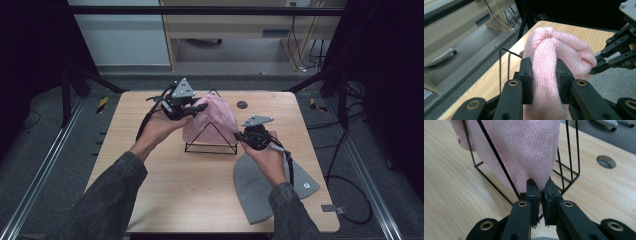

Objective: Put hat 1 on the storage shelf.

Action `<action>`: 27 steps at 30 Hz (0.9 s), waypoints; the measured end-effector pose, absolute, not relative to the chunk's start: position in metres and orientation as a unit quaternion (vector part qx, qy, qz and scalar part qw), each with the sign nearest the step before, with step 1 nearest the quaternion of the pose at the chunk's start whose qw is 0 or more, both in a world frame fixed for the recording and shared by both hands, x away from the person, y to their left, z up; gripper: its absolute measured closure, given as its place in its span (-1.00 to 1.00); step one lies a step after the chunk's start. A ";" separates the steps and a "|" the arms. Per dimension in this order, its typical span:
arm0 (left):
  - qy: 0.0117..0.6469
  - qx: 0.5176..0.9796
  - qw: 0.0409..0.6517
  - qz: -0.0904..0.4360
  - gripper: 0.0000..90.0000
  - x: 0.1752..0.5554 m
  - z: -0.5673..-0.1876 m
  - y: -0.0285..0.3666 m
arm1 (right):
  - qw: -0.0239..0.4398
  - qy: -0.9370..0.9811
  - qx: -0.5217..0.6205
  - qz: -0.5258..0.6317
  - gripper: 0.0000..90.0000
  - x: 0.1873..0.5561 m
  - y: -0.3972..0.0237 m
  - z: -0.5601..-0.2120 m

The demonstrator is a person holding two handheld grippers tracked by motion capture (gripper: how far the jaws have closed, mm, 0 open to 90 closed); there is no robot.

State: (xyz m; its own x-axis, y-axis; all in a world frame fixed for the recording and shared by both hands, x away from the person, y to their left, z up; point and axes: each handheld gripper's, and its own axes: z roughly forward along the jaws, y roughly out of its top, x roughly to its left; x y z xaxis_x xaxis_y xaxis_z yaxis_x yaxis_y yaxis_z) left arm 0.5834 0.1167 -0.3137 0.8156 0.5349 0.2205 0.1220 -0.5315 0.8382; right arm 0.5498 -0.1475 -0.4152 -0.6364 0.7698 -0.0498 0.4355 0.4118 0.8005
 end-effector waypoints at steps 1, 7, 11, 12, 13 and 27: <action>0.195 0.845 0.442 0.231 0.59 0.583 -0.316 0.116 | 0.208 0.814 0.372 0.395 0.88 0.550 -0.148 -0.417; 0.200 0.849 0.440 0.215 0.59 0.578 -0.324 0.113 | 0.200 0.817 0.372 0.391 0.85 0.548 -0.151 -0.426; 0.204 0.850 0.437 0.213 0.59 0.577 -0.327 0.112 | 0.200 0.819 0.372 0.388 0.75 0.547 -0.151 -0.427; 0.204 0.850 0.436 0.212 0.59 0.576 -0.328 0.112 | 0.199 0.820 0.371 0.388 0.65 0.547 -0.151 -0.426; 0.203 0.853 0.432 0.210 0.59 0.576 -0.328 0.112 | 0.199 0.820 0.373 0.385 0.51 0.546 -0.151 -0.426; 0.227 0.857 0.424 0.186 0.36 0.572 -0.339 0.113 | 0.219 0.804 0.410 0.370 -0.07 0.512 -0.191 -0.418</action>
State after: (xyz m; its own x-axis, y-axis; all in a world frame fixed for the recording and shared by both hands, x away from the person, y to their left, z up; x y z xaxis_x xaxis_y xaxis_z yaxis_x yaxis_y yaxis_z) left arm 0.5718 0.1130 -0.3393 0.8271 0.5476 0.1269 0.2317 -0.5377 0.8107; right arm 0.5116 -0.1913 -0.4179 -0.5675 0.8220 -0.0482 0.4982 0.3894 0.7747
